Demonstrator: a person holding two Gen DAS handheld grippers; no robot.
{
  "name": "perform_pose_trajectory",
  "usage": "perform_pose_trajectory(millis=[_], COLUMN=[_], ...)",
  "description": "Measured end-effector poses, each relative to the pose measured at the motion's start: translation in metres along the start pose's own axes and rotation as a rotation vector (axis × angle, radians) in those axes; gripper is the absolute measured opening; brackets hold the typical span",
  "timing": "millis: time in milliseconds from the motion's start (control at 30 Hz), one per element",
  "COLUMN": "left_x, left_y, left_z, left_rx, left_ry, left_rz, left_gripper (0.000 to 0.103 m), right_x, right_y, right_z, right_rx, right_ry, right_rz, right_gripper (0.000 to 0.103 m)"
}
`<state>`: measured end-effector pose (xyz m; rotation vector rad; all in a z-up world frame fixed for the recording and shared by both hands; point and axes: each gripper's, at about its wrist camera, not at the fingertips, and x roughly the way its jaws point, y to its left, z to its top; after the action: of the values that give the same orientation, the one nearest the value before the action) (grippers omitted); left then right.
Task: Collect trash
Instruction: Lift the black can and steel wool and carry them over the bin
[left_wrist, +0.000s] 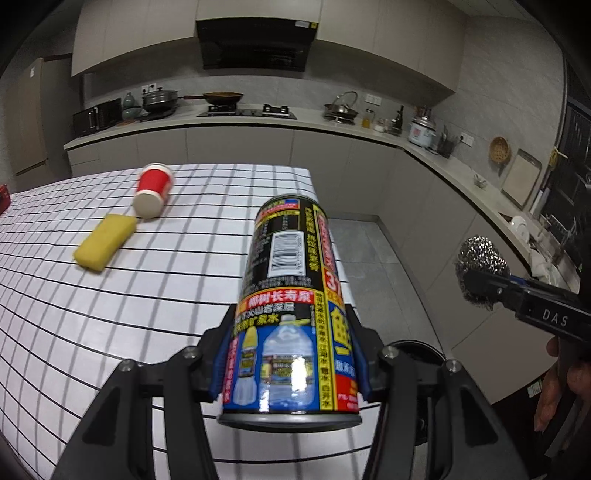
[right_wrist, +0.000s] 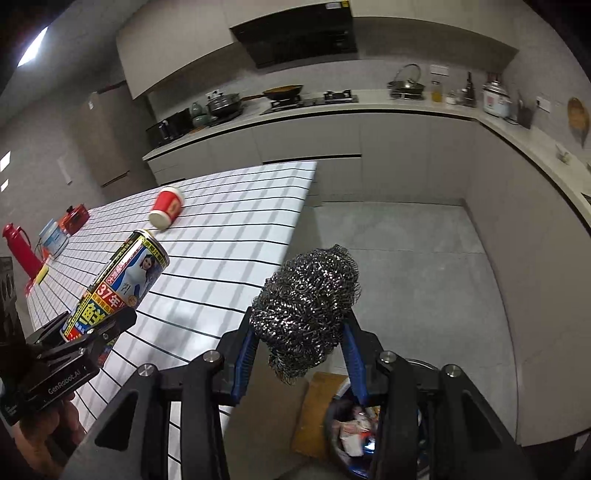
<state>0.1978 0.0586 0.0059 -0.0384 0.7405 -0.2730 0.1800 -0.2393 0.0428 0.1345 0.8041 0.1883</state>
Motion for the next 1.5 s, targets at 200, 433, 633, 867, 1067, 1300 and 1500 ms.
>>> perform_pose_trajectory(millis=[200,433,633,867,1067,1300,1500], left_x=[0.012,0.024,0.043,0.069,0.093,0.112,0.121], left_y=[-0.051,-0.104,-0.143,-0.168,-0.182,-0.187,-0.184], left_z=[-0.011,-0.028,-0.053,-0.092,-0.122,-0.143,-0.148], left_rx=[0.026,0.061,0.082,0.072,0.047,0.016,-0.004], left_ry=[0.022,0.058,0.107,0.18,0.242,0.302,0.323], left_rz=[-0.049,-0.098,-0.119,-0.115,-0.113,-0.11,-0.111], left_gripper=[0.053,0.054,0.054,0.053,0.053,0.053,0.053], right_x=[-0.017,-0.024,-0.014,0.01,0.034,0.062,0.092], right_y=[-0.052,-0.104,-0.138,-0.161,-0.176,-0.177,-0.175], right_z=[-0.018,-0.04,-0.06,-0.093,-0.124,-0.146,-0.166], right_rx=[0.025,0.051,0.038,-0.03,-0.073,-0.183,-0.272], right_ry=[0.011,0.035,0.07,0.129,0.198,0.259,0.312], right_rz=[-0.048,-0.075,-0.085,-0.075,-0.073,-0.065,-0.049], right_gripper=[0.045,0.045,0.045,0.045,0.045,0.045,0.045])
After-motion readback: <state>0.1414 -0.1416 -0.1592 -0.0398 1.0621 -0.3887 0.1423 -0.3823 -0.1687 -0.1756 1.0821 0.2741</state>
